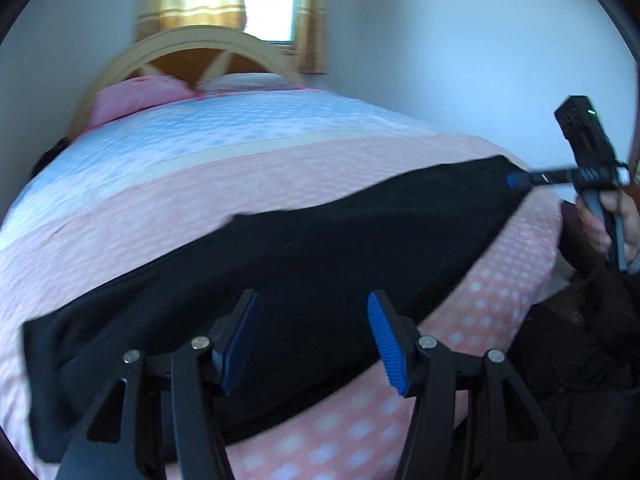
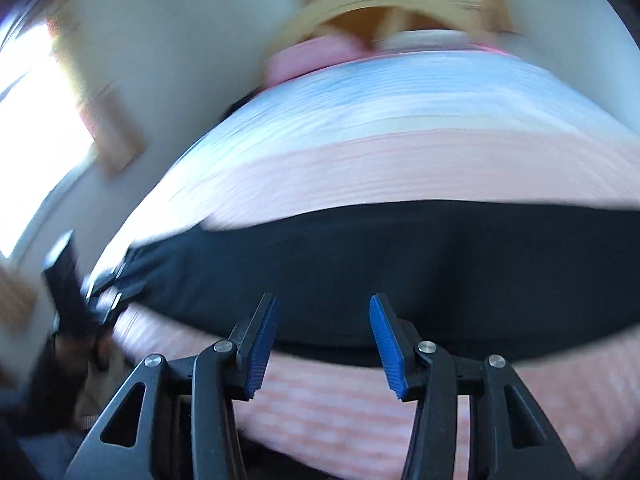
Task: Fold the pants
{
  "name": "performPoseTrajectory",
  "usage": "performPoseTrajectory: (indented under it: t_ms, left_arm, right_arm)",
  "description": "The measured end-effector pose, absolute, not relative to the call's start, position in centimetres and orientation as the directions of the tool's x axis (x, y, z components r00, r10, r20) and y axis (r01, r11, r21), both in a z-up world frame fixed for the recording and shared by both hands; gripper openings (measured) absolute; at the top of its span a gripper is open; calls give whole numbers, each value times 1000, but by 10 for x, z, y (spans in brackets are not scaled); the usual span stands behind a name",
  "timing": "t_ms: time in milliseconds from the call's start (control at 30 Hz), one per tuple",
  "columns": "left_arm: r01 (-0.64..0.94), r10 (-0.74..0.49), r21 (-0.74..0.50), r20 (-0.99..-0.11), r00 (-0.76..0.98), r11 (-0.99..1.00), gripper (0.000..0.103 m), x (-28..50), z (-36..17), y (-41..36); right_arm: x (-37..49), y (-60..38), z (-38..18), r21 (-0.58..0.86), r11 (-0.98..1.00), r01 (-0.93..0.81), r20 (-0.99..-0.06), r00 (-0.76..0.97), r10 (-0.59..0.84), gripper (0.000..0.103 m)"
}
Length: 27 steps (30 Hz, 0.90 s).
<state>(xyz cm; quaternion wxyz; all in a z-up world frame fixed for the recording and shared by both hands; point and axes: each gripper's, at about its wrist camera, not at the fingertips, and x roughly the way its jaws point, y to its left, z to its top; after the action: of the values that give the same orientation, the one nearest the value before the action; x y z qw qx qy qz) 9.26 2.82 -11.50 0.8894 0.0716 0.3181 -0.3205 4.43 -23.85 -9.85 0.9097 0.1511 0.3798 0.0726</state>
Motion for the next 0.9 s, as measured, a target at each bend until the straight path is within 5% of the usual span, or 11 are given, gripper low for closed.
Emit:
performPoseTrajectory:
  t_ms: [267,433,567,900]
  left_arm:
    - [644,-550,-102,-630,548,758,59,97,-124,-14]
    - [606,-524,-128,-660,539,785,59,104,-134,-8]
    - [606,-521,-129,-666,533,785,59,104,-136,-9]
    - [760,-592,-42,-655,469,648,59,84,-122,-56]
  right_arm:
    - [-5,-434,-108,397,761,513,-685,717,-125,49]
    - [5,-466,-121,436,737,516,-708,703,-74,47]
    - [18,-471,-128,414,760,501,-721,690,-61,8]
    - [8,-495,-137,368,766,527,-733,672,-110,6]
